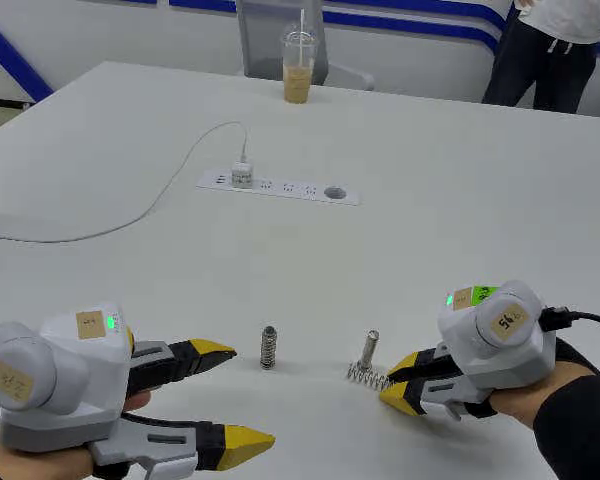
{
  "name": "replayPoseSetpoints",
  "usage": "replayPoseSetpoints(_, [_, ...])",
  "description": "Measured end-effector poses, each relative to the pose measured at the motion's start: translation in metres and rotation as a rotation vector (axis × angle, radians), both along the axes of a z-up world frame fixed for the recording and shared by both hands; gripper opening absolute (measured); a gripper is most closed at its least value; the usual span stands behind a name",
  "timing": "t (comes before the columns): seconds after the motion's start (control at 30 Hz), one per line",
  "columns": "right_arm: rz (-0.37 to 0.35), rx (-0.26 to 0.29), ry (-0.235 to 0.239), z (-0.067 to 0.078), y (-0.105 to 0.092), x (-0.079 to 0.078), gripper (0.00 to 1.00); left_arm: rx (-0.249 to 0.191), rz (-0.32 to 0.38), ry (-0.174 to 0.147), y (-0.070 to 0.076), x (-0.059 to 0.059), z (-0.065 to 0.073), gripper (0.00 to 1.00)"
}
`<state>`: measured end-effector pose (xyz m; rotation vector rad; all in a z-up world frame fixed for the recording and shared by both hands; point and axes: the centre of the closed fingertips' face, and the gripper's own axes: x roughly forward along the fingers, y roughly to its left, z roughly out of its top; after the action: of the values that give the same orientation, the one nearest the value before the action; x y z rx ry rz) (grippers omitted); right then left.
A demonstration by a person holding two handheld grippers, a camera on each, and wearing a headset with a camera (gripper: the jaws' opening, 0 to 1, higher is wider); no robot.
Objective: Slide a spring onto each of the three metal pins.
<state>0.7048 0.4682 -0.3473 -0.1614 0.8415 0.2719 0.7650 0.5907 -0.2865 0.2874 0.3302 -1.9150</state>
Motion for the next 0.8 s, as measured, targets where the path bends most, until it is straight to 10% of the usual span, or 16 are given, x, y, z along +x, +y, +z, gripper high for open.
replayPoseSetpoints(0.8, [0.054,0.021,-0.025,0.026,0.036,-0.009,0.11,0.013,-0.091,-0.019,-0.010,-0.026,-0.004,0.56])
